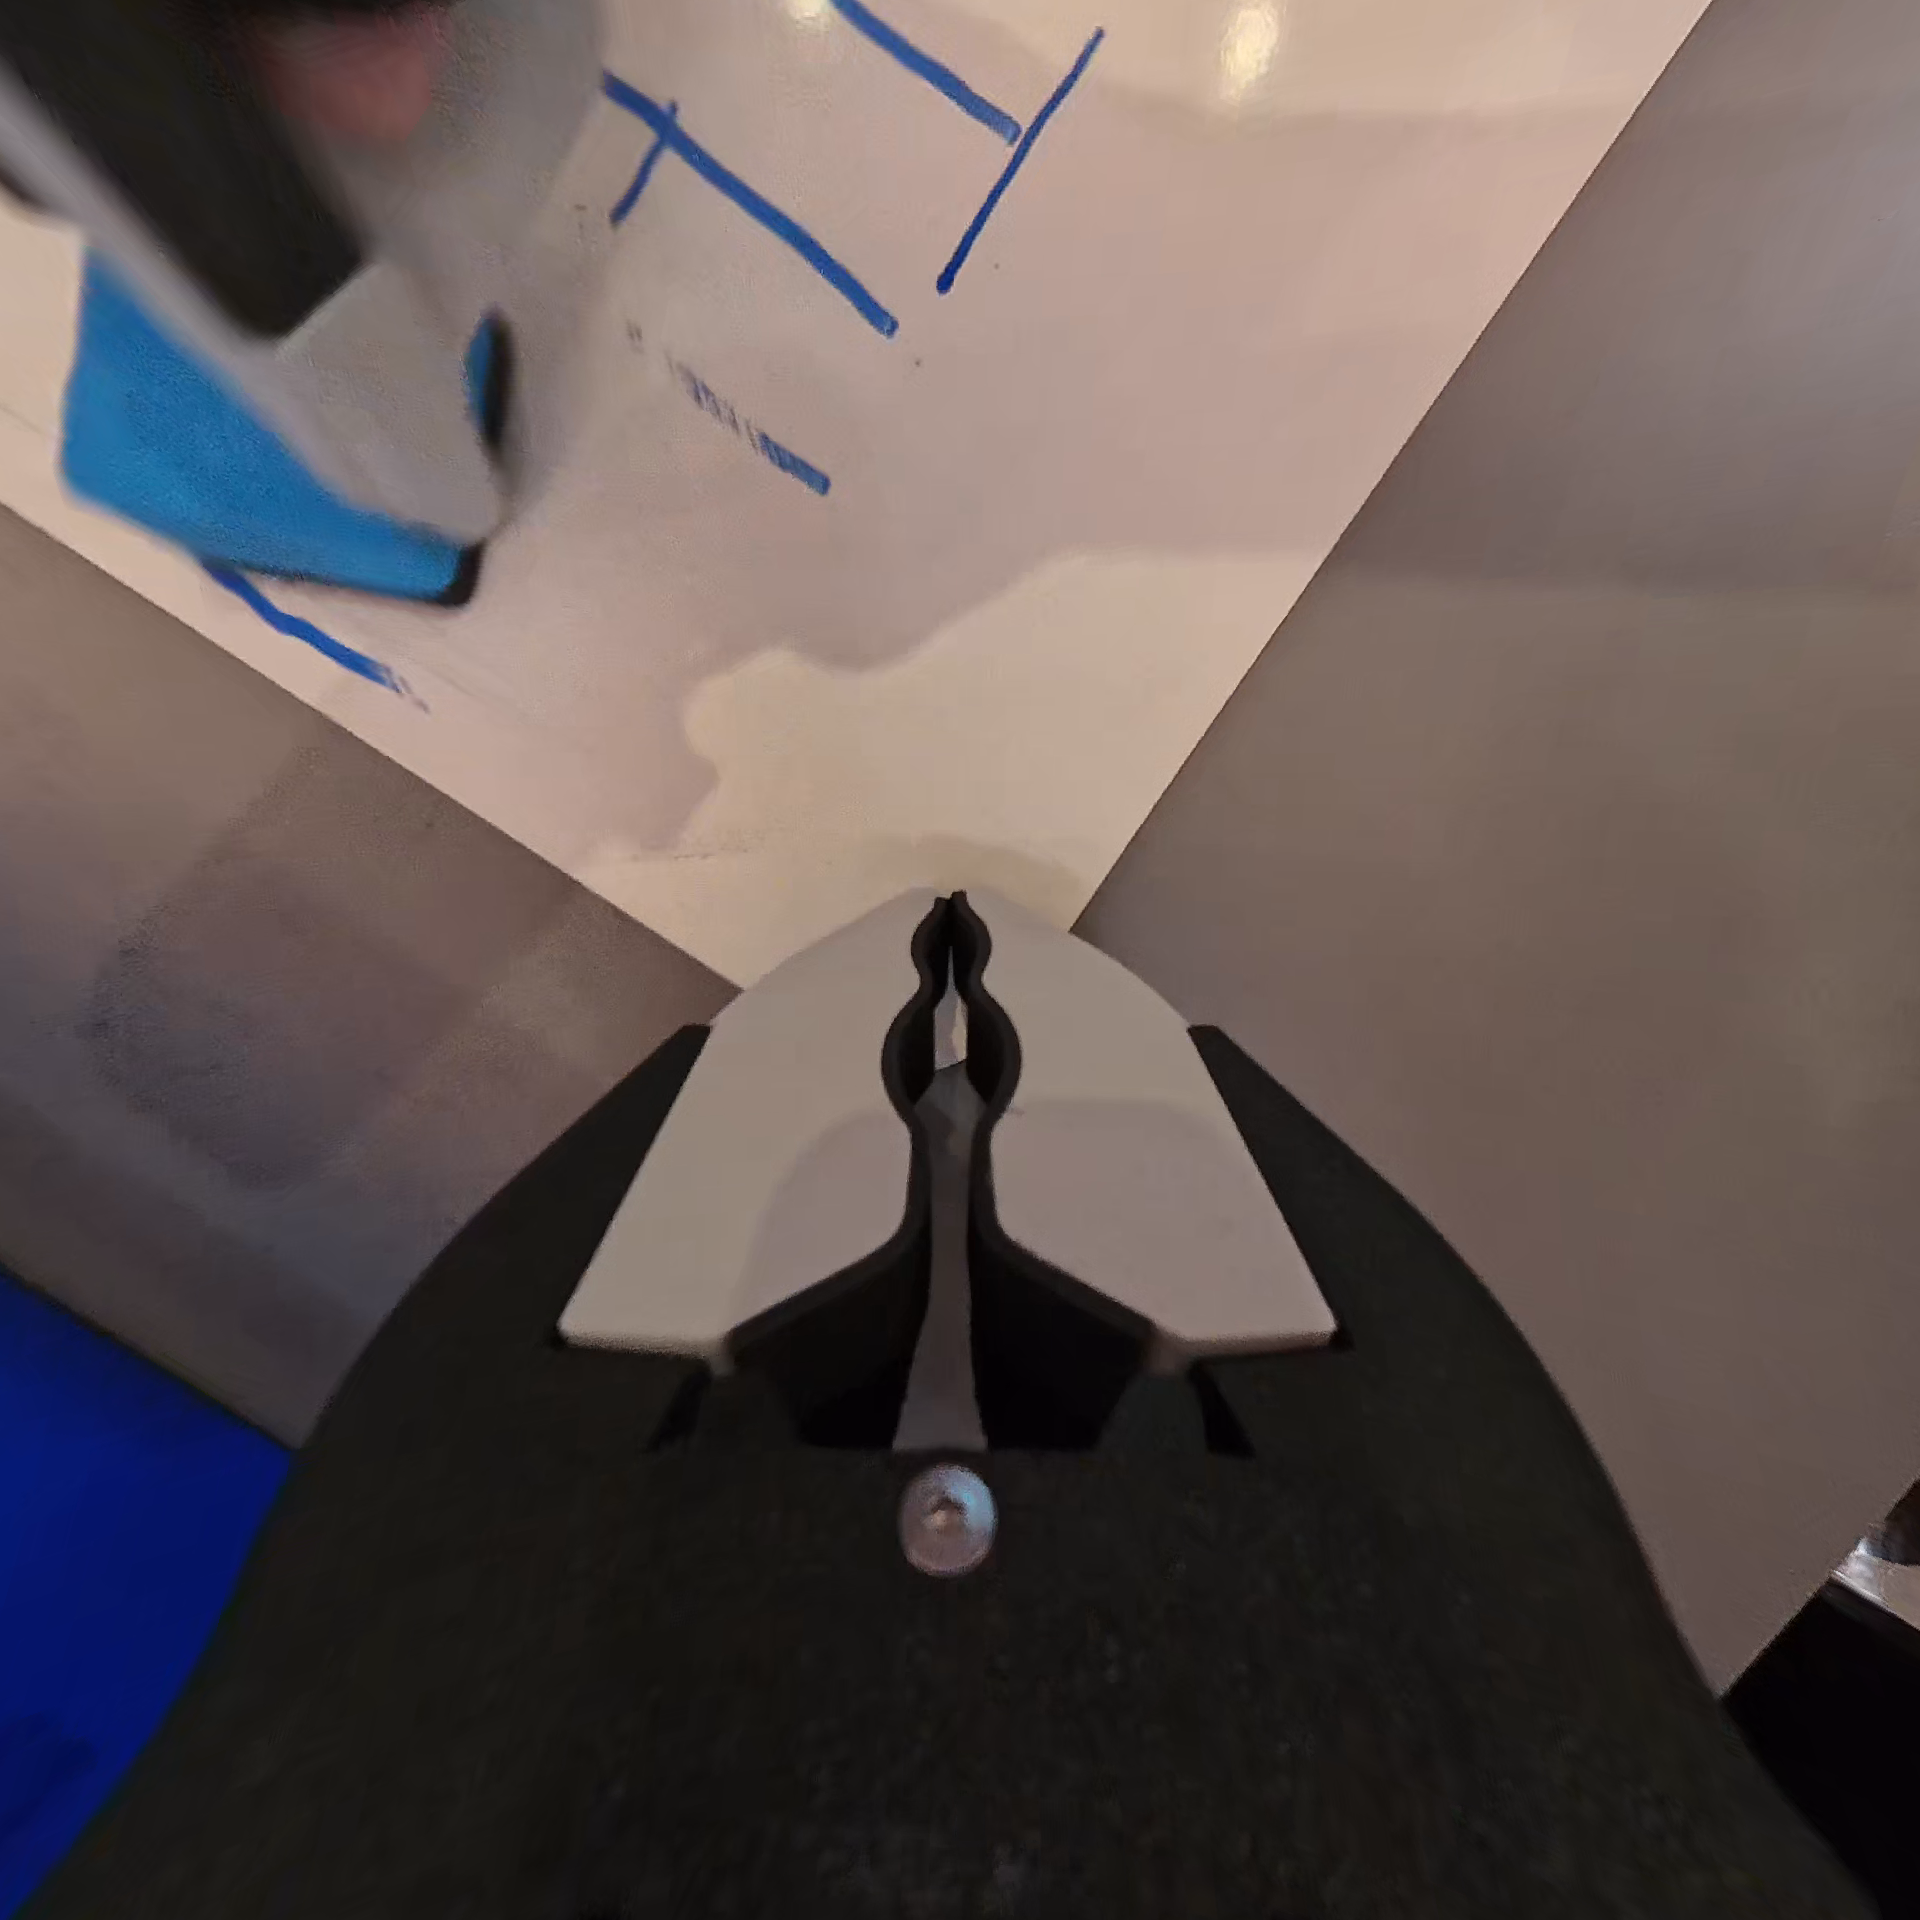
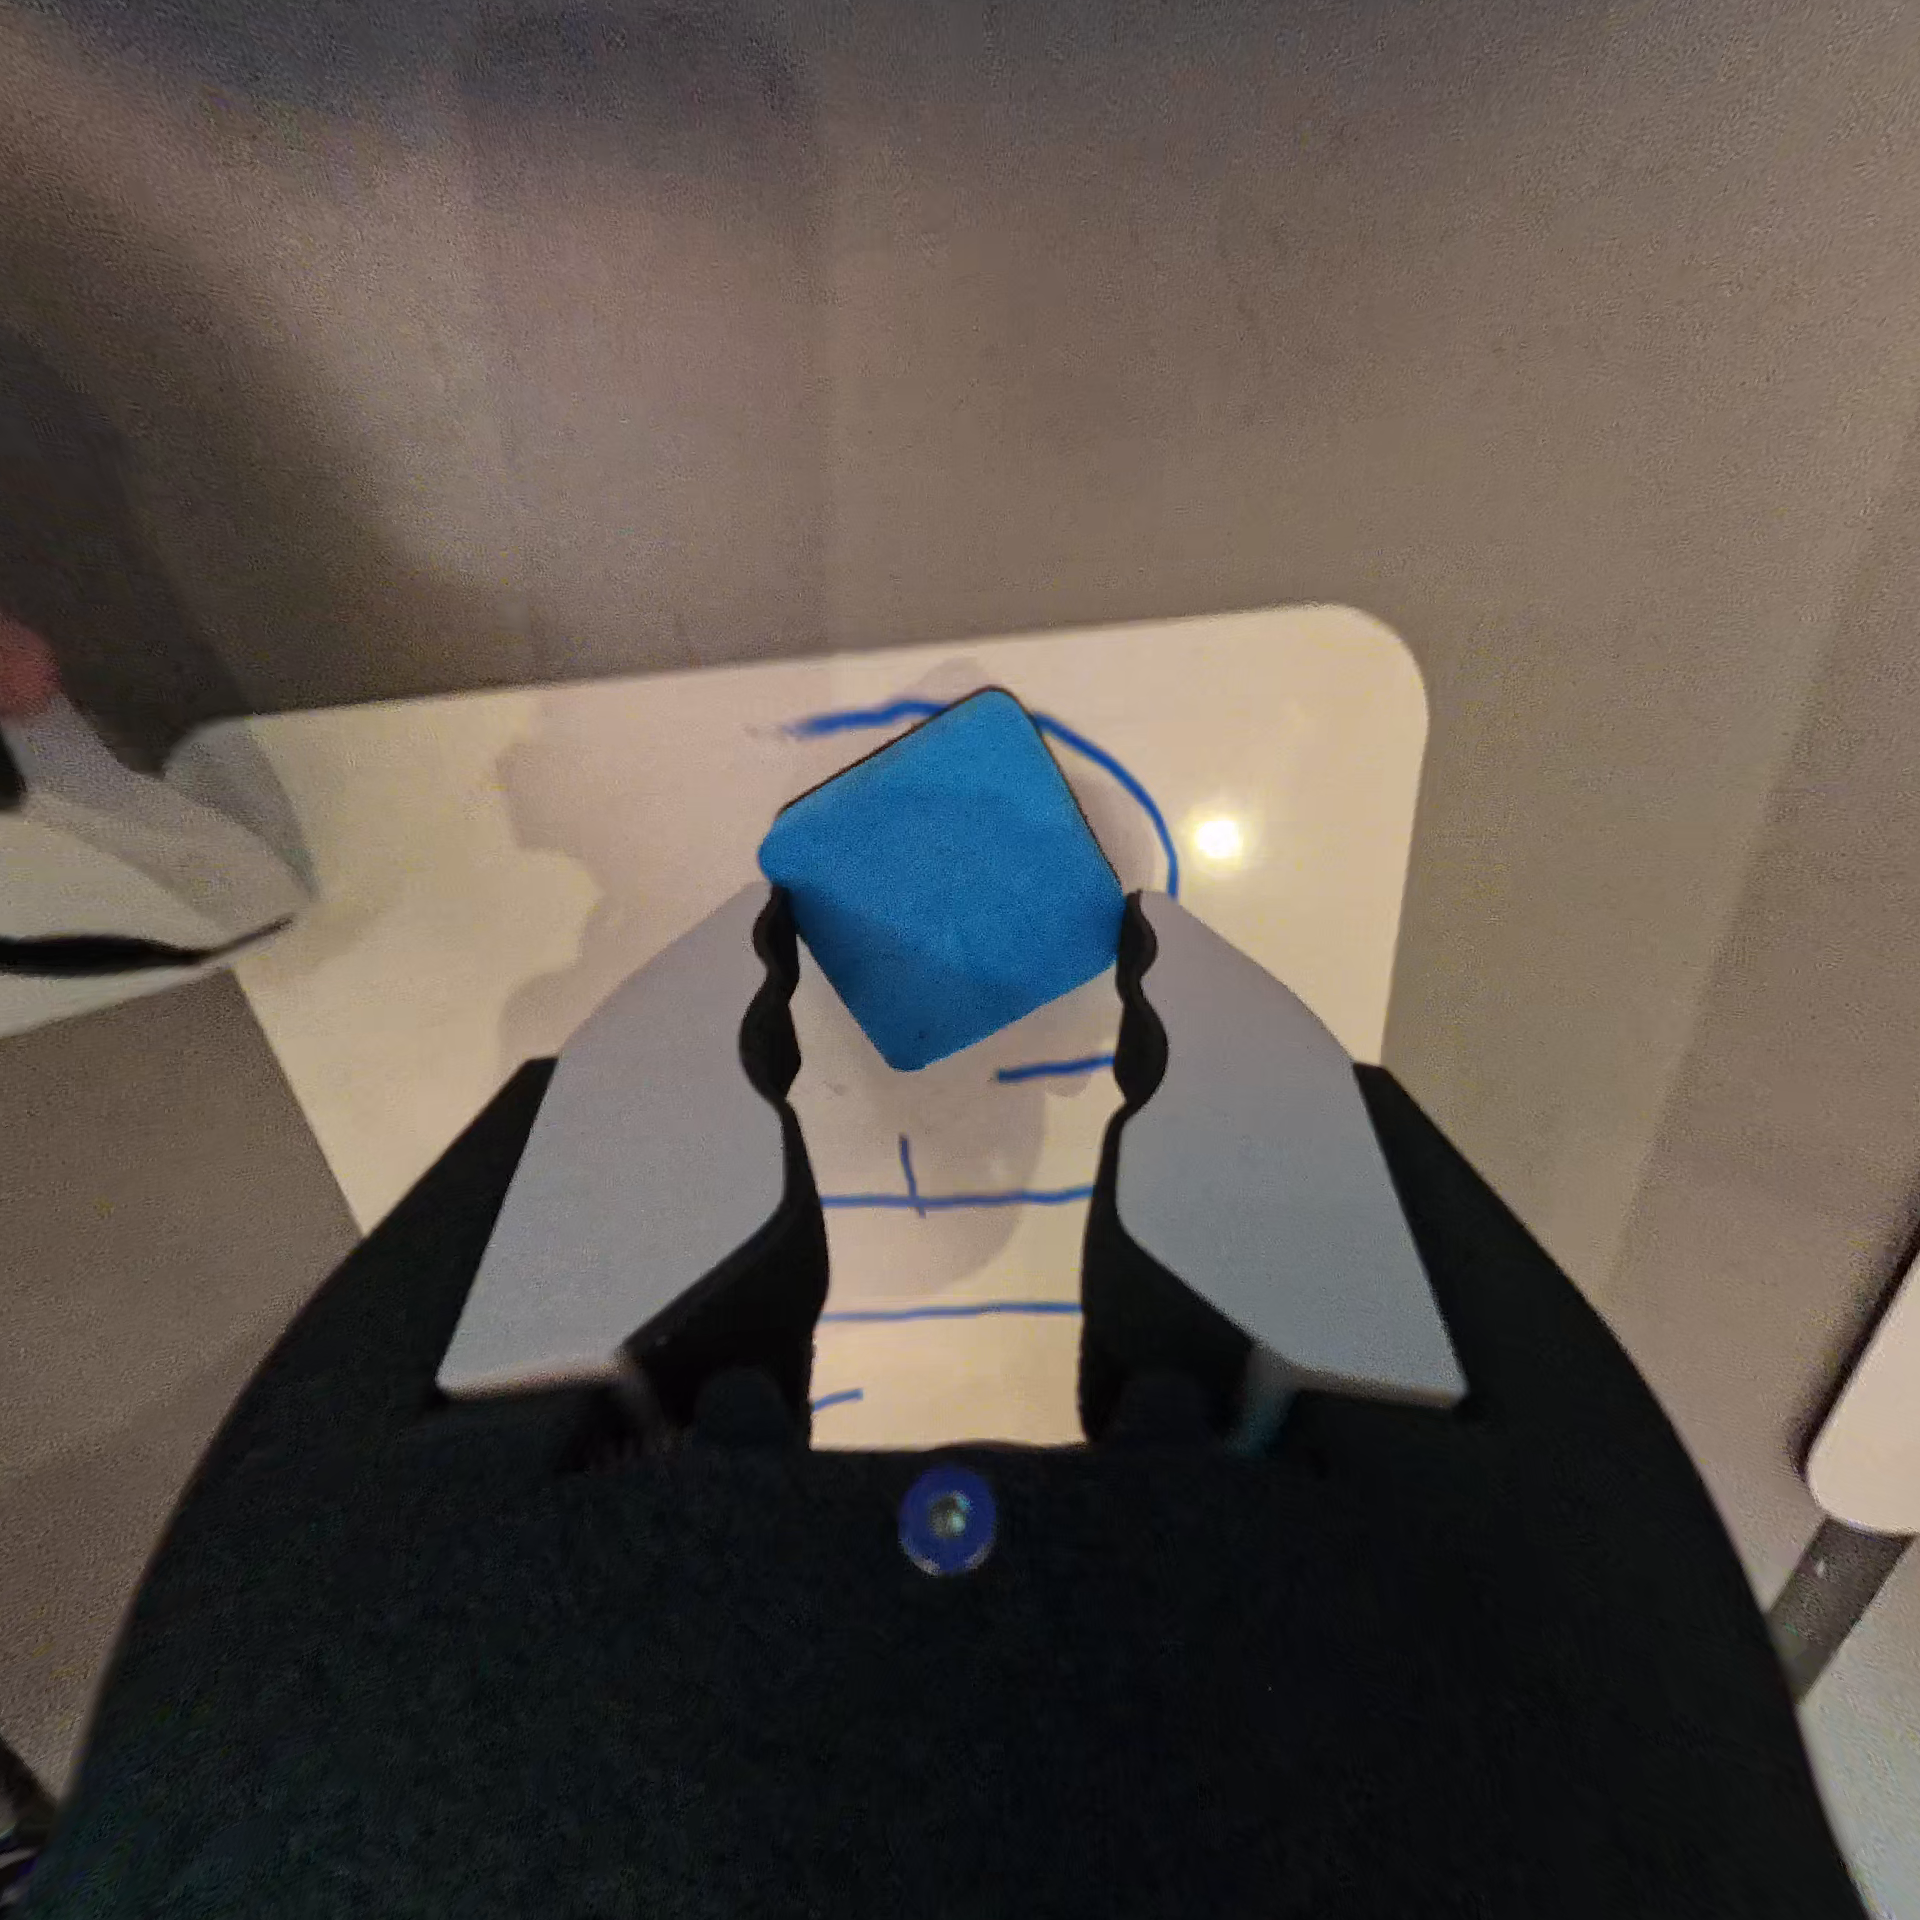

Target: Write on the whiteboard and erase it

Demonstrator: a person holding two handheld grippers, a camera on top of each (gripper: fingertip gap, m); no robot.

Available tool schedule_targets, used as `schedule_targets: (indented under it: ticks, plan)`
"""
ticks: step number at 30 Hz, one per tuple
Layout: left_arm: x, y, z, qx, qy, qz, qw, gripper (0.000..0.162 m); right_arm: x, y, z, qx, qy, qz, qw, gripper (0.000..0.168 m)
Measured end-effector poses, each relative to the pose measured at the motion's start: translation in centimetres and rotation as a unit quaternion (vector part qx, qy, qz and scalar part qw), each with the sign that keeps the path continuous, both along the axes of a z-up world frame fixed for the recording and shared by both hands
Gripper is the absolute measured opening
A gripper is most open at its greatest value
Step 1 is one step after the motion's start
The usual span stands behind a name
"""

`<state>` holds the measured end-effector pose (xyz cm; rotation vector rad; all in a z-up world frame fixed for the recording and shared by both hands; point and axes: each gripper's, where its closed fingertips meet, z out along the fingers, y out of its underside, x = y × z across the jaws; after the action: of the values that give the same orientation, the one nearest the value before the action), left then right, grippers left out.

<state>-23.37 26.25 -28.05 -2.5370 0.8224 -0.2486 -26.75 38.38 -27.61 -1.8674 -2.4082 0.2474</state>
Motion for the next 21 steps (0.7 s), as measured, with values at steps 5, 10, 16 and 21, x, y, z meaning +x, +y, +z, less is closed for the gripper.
schedule_targets:
  ticks: [5, 10, 16, 21]
  plan:
    - [0.5, 0.2, 0.0, -0.006, -0.005, -0.001, 1.000, 0.000, -2.3, 0.6, -0.1, 0.020, -0.010, 0.021, 1.000, 0.059]
    - [0.5, 0.0, 0.0, -0.007, -0.003, -0.005, 1.000, 0.000, -2.7, -1.2, -0.1, 0.020, -0.009, 0.071, 0.997, 0.060]
    - [0.2, -0.2, 0.0, -0.006, 0.004, -0.001, 1.000, 0.000, 0.3, 3.2, 0.0, 0.030, -0.035, 0.019, 0.999, 0.060]
    - [-0.2, -0.1, 0.0, -0.008, 0.001, 0.004, 1.000, 0.000, 3.0, 6.6, -0.1, 0.019, -0.024, -0.071, 0.997, 0.059]
